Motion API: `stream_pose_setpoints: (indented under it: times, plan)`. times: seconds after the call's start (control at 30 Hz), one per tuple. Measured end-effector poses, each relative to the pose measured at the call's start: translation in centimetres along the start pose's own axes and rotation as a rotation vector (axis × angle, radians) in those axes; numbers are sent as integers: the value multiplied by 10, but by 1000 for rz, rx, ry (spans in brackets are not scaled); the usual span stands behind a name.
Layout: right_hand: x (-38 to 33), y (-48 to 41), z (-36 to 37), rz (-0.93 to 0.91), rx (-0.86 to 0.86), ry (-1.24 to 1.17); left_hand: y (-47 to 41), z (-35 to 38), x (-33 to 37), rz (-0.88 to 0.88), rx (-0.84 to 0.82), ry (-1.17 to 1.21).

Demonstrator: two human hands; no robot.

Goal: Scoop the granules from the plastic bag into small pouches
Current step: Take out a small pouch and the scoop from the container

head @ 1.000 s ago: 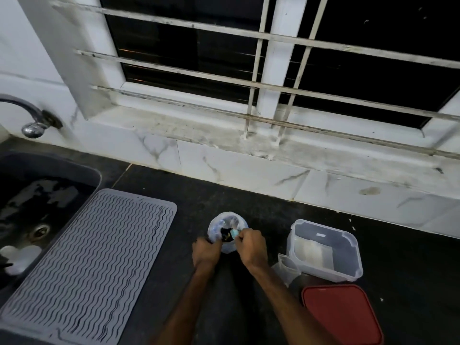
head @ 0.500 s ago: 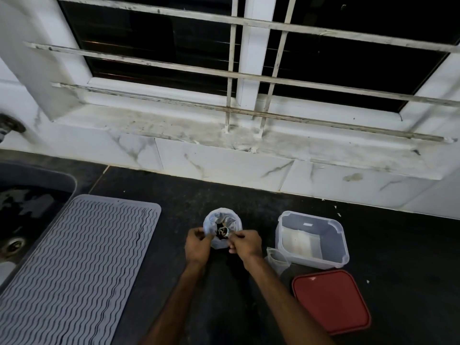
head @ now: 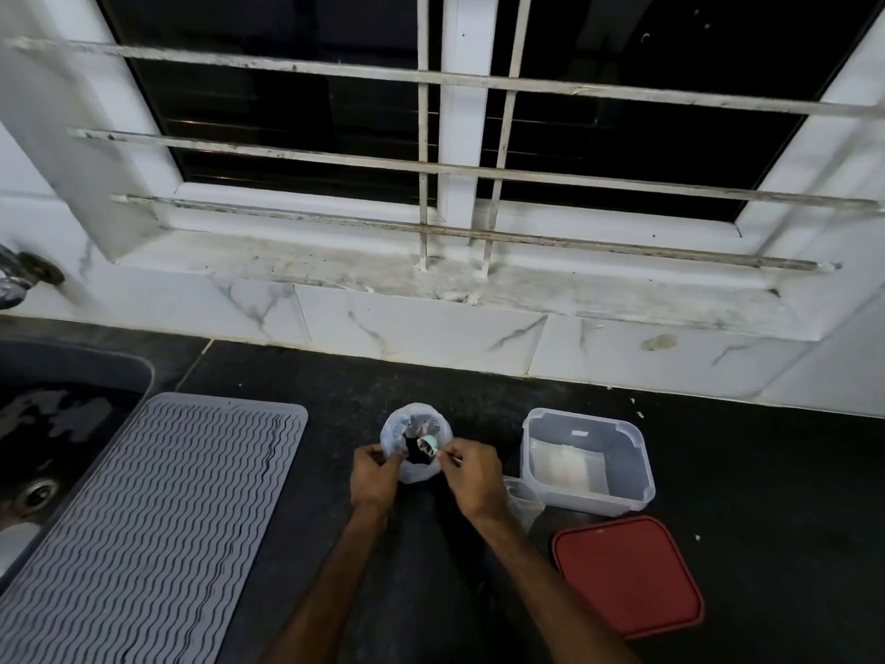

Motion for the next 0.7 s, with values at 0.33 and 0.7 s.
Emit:
stream_pose_setpoints:
  times: [0.33, 0.7]
  plan:
    - [-1, 2, -5, 400, 77, -518, 19, 4, 0, -13, -12, -17]
    - [6, -5, -9, 203, 21, -18, 25, 4, 1, 10, 9, -48]
Point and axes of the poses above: each hand's wrist, its own y-axis away from the middle knuckle, its own z-axis out of the palm, x = y × z, the point moved 1 cm from there along -y, towards the middle knuckle, and after that the axes turned 8 degrees about -z, right-handed, at the moved point
